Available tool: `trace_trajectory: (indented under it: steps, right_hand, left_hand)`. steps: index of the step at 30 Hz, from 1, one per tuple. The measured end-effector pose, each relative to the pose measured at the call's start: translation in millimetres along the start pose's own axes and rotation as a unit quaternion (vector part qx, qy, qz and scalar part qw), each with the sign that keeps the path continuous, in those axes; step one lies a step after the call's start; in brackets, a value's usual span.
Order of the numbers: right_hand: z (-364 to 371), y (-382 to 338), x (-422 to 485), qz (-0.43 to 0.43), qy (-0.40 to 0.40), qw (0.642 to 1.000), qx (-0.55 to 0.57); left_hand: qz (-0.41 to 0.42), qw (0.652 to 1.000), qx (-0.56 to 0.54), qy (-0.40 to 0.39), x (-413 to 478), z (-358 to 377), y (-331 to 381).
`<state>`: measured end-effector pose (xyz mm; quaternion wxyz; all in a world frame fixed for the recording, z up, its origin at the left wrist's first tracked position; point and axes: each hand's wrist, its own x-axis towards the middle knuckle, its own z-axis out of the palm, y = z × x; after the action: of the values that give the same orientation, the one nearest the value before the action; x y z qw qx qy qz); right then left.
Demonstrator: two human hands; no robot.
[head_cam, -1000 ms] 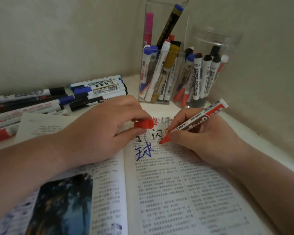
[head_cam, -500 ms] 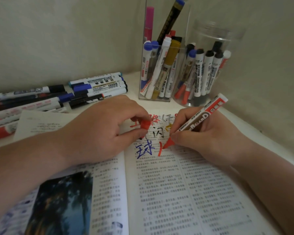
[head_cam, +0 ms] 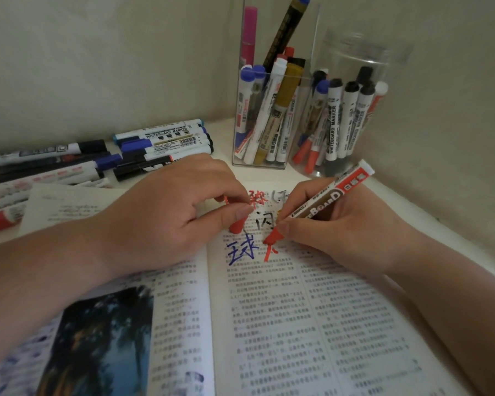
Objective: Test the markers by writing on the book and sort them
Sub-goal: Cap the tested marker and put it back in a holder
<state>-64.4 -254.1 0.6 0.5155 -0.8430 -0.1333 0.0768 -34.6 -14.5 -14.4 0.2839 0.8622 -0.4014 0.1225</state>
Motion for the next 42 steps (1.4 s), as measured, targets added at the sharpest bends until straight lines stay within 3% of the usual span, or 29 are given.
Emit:
trace_trajectory:
  steps: [5,12,25,29,34,42]
  right_hand:
    - [-8,2,2,-0.001,0.038,0.999,0.006]
    - [-12,4,3,0.010,0.005,1.000,0.008]
    - [-10,9,5,0.002,0.024,1.000,0.009]
    - [-10,6,2,0.001,-0.017,1.000,0.003]
    - [-11,11,5,0.005,0.018,1.000,0.006]
    - [-11,10,5,-0.001,0.001,1.000,0.017]
  left_hand:
    - [0.003,1.000,-0.007,0.002,0,0,-1]
    - [0.005,1.000,-0.009,0.016,-1,0,0]
    - [0.027,0.999,-0.004,0.022,-2,2,0]
    - [0.026,0.999,0.015,0.019,-3,2,-2]
    - [0.011,1.000,0.009,0.021,-4,2,-1]
    - [0.009,1.000,0.006,0.018,-4,1,1]
